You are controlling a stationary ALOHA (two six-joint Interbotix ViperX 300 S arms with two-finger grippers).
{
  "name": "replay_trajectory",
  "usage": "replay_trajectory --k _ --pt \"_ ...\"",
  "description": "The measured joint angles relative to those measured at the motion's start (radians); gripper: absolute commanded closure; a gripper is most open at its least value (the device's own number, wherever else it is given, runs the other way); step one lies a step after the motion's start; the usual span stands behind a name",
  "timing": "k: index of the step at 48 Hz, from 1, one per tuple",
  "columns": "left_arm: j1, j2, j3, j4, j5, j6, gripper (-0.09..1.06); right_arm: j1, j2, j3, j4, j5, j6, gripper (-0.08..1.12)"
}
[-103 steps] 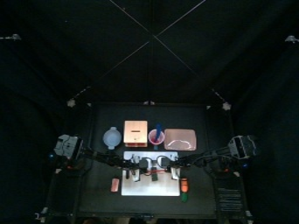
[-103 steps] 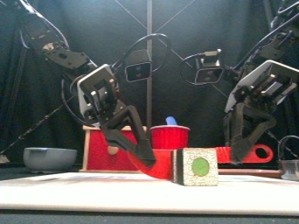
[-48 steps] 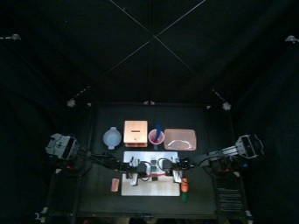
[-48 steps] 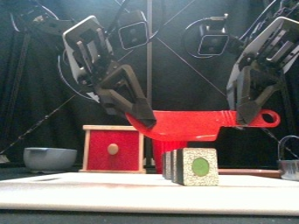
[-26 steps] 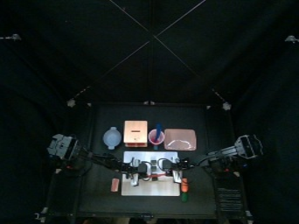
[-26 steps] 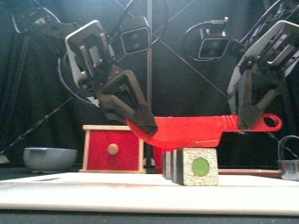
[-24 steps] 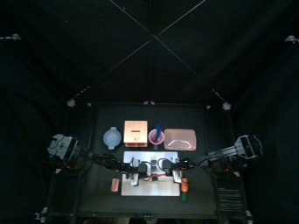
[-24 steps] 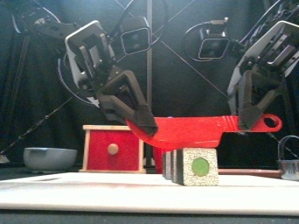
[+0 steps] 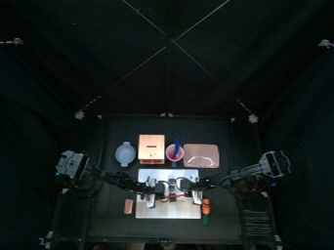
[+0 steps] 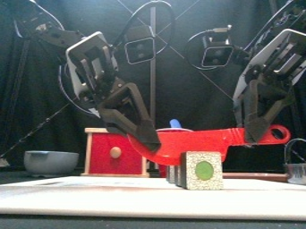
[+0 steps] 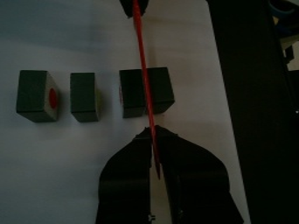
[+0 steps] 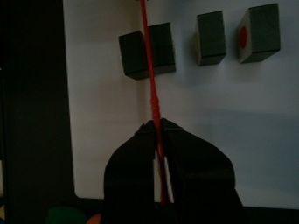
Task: Place sushi on board then cut the sushi with the knife then place the pieces on the plate
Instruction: Cut the sushi into 4 pieces
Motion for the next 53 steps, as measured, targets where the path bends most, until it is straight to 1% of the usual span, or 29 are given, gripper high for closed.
replay_trajectory --k 3,9,13,20,26,33,42,48,53 --pt "0.000 0.008 0.000 -0.009 -0.002 0.000 0.52 0.003 0.015 -0.002 0.011 -0.002 0.002 0.72" --pt "-0.002 0.026 -0.003 -0.040 0.000 0.000 0.52 0.011 0.052 -0.006 0.031 -0.002 0.002 0.72" --pt "-0.003 0.035 -0.003 -0.054 0.003 0.003 0.52 0.017 0.075 -0.009 0.038 -0.002 0.002 0.72" --pt "-0.006 0.040 -0.005 -0.064 0.006 0.002 0.52 0.032 0.095 -0.020 0.044 -0.002 0.002 0.72" --pt "-0.018 0.040 -0.006 -0.074 0.008 0.002 0.52 0.049 0.095 -0.026 0.058 -0.002 0.002 0.72" --pt "-0.031 0.038 -0.008 -0.075 0.008 0.000 0.52 0.063 0.095 -0.028 0.074 -0.003 0.002 0.72" --pt "-0.031 0.038 -0.008 -0.074 0.008 0.005 0.52 0.063 0.094 -0.031 0.074 -0.002 0.002 0.72" --pt "-0.031 0.021 -0.008 -0.075 0.011 0.006 0.51 0.061 0.077 -0.034 0.063 0.006 0.000 0.72" --pt "-0.031 -0.002 -0.006 -0.066 0.014 0.006 0.50 0.060 0.043 -0.038 0.048 0.021 0.006 0.72"
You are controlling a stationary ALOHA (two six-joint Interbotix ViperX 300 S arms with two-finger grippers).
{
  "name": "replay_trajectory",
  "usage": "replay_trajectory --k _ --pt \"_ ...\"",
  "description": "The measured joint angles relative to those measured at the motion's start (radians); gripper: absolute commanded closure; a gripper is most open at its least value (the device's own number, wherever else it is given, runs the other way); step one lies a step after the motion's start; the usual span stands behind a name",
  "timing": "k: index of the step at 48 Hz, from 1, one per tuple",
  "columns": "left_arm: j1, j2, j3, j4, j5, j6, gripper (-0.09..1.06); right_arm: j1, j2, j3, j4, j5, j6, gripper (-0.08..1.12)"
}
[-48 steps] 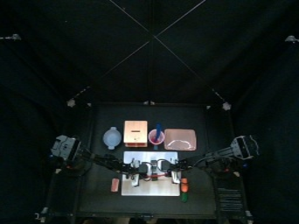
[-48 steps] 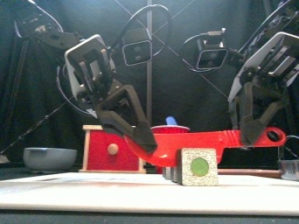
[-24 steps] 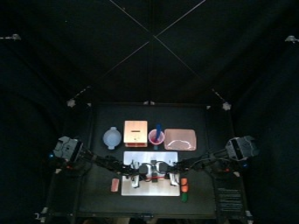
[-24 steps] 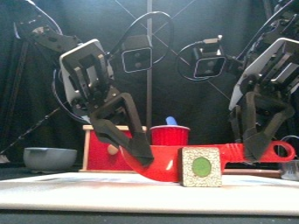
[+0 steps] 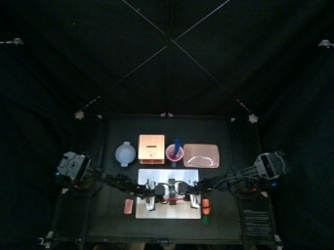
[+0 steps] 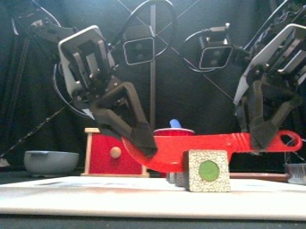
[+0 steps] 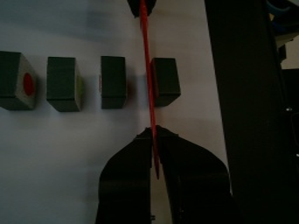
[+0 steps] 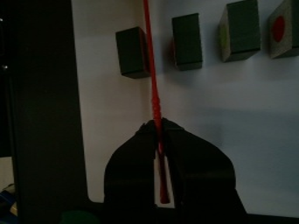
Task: Place sushi on board then cut the sushi with the knife then place the pieces on the plate
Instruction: Cut the sushi into 4 pieces
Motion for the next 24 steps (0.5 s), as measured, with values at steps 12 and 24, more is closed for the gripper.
replay_trajectory --k 12,24 --pt "0.006 -0.066 0.008 0.029 0.002 0.002 0.40 -0.028 -0.092 -0.005 -0.028 0.028 -0.003 0.72" --pt "0.040 -0.120 0.031 0.101 0.002 0.002 0.25 -0.072 -0.164 -0.003 -0.049 0.084 -0.003 0.72"
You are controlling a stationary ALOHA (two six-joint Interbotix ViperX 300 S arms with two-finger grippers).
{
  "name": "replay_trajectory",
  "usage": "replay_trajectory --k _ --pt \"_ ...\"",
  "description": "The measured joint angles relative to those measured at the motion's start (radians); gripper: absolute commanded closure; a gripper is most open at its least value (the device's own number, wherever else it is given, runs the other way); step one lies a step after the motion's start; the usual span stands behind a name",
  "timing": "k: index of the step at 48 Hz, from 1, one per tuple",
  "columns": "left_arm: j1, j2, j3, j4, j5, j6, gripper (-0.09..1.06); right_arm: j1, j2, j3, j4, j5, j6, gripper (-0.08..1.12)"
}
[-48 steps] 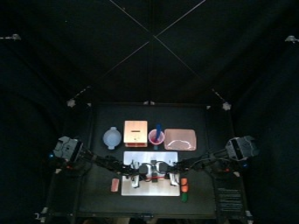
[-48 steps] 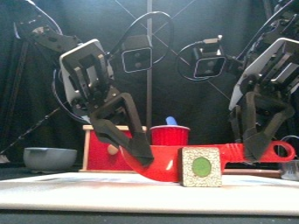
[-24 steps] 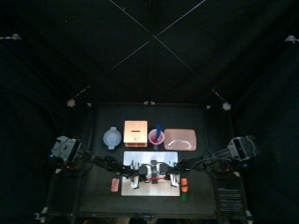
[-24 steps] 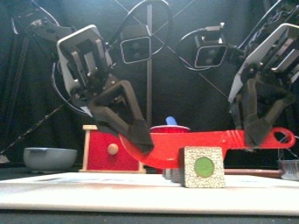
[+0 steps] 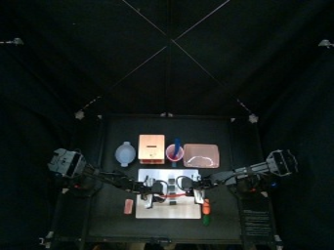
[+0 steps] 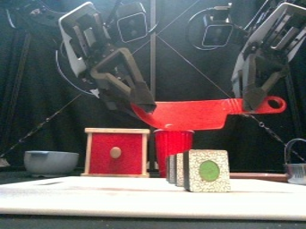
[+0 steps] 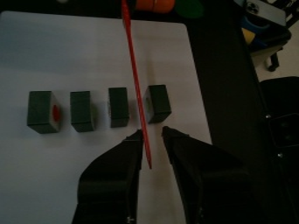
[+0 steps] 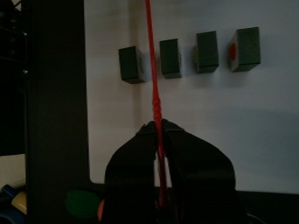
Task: Place sushi on board then cut the sushi with the knife then place the pieces on the plate
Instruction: Cut the sushi into 4 pieces
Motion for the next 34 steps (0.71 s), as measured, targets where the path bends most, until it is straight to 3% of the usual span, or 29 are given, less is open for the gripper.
replay_trajectory --k 17,24,34 --pt "0.028 -0.066 0.029 0.124 -0.006 0.003 0.23 -0.021 -0.066 0.018 -0.006 0.086 0.000 0.72" --pt "0.035 -0.097 0.061 0.140 -0.026 0.000 0.23 -0.028 -0.137 0.049 -0.002 0.160 0.014 0.72" --pt "0.051 -0.137 0.120 0.140 -0.124 0.000 0.23 -0.032 -0.284 0.127 0.005 0.264 0.135 0.72"
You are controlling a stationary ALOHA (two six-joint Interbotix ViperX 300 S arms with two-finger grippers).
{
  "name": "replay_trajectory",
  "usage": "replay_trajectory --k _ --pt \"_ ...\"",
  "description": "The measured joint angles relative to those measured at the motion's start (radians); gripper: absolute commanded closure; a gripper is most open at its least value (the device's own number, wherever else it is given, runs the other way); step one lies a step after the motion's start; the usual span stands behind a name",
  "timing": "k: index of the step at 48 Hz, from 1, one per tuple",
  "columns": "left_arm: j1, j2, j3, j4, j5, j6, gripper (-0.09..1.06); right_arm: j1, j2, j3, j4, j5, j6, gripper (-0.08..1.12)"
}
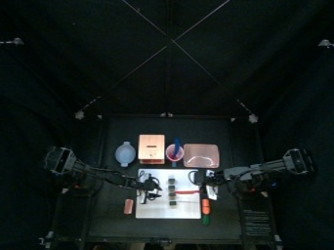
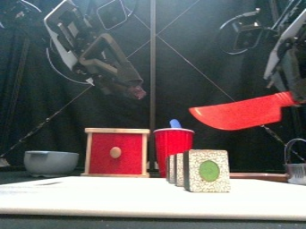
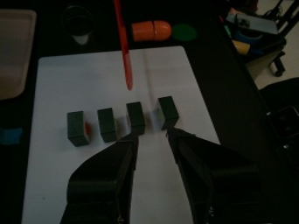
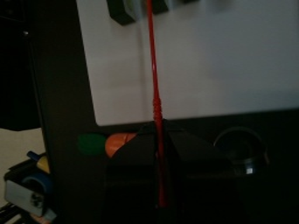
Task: Place sushi on board then cut the sushi with the knife then place the pieces on the plate
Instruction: Cut the sushi into 4 pieces
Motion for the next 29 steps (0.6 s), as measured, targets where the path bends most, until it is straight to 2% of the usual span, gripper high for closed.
replay_trajectory --k 5,9,16,29 --pt "0.012 -0.009 0.020 0.000 -0.055 0.000 0.23 0.002 -0.083 0.038 0.000 0.037 0.067 0.72" --pt "0.023 -0.009 0.029 0.002 -0.080 0.002 0.23 0.003 -0.149 0.072 0.002 0.063 0.127 0.72" --pt "0.041 -0.009 0.040 0.002 -0.097 0.002 0.23 0.006 -0.227 0.123 0.002 0.104 0.201 0.72" --pt "0.080 -0.011 0.074 0.002 -0.110 0.002 0.23 0.015 -0.224 0.184 0.026 0.150 0.227 0.70"
